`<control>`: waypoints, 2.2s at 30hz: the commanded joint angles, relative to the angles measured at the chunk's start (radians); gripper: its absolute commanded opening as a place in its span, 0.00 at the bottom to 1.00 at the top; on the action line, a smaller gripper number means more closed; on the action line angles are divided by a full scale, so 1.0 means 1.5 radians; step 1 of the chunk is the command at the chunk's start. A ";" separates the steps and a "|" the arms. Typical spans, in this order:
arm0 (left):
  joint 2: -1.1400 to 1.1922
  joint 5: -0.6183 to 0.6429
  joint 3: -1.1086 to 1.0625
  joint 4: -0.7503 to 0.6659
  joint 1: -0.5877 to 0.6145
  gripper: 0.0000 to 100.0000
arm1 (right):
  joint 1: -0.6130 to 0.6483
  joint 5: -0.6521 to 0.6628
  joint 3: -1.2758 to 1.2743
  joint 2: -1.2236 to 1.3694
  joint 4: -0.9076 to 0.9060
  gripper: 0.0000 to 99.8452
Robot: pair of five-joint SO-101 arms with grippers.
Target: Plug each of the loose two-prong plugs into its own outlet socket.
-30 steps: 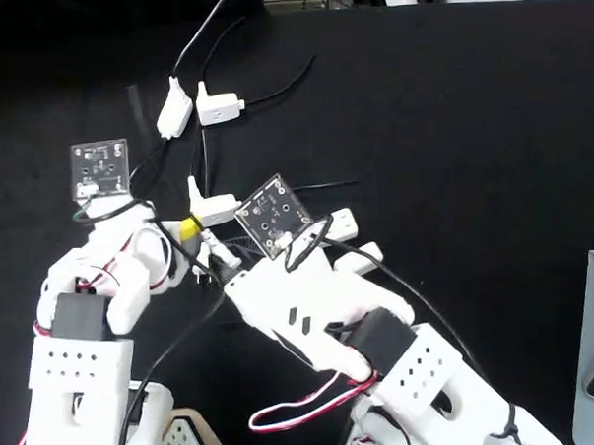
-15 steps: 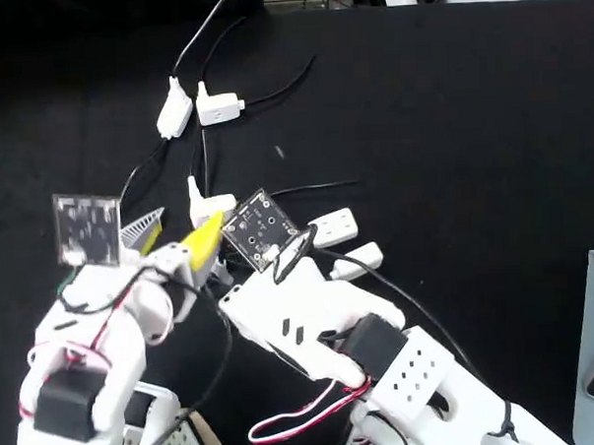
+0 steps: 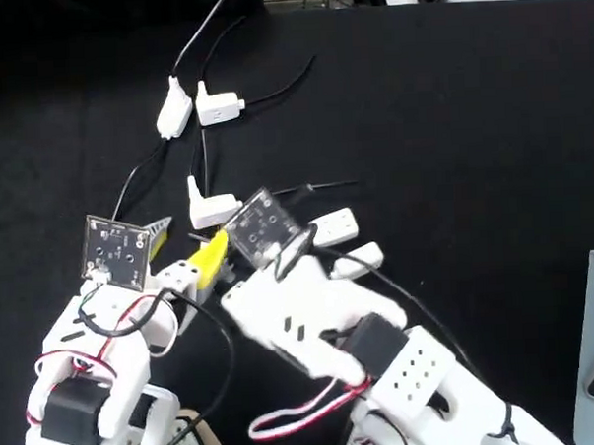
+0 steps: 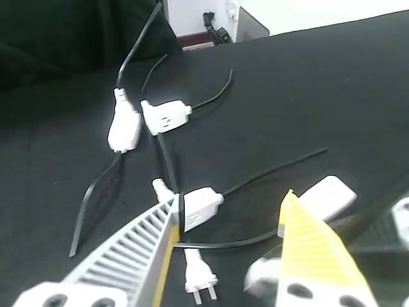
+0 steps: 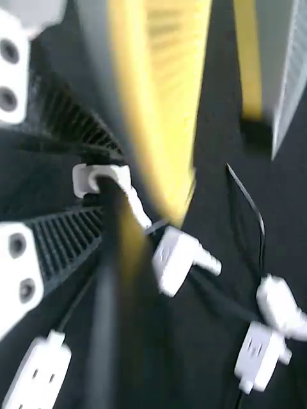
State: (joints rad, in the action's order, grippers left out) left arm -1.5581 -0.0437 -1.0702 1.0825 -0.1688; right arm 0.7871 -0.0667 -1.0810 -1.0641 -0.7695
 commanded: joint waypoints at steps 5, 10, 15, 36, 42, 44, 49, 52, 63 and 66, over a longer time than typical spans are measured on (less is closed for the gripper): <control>0.133 -0.033 0.022 -0.084 0.101 0.25 | -0.138 0.000 0.005 -0.011 0.006 0.01; 0.327 -0.071 0.071 -0.107 0.103 0.25 | -0.207 0.001 0.005 -0.010 0.006 0.01; 0.458 -0.070 0.115 -0.108 0.104 0.25 | -0.278 0.034 -0.003 0.008 0.012 0.01; 0.490 -0.070 0.023 -0.194 0.104 0.25 | -0.438 0.109 -0.030 0.359 0.272 0.01; 0.490 -0.070 0.021 -0.194 0.104 0.25 | -0.440 0.111 -0.078 0.361 0.324 0.01; 0.490 -0.070 0.020 -0.193 0.104 0.25 | -0.440 0.130 -0.091 0.361 0.336 0.01; 0.490 -0.070 0.019 -0.193 0.104 0.25 | -0.467 0.137 -0.097 0.362 0.331 0.01; 0.490 -0.070 0.019 -0.193 0.104 0.25 | -0.478 0.137 -0.097 0.362 0.328 0.01; 0.490 -0.070 0.019 -0.193 0.104 0.25 | -0.444 0.131 -0.096 0.361 0.282 0.01; 0.490 -0.070 0.019 -0.193 0.104 0.25 | -0.425 0.102 -0.082 0.362 0.244 0.01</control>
State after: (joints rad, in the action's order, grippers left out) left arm -0.8186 -0.1435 -1.0441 0.8078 -0.0199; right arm 0.1181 0.1220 -1.2236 -0.5271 -0.3506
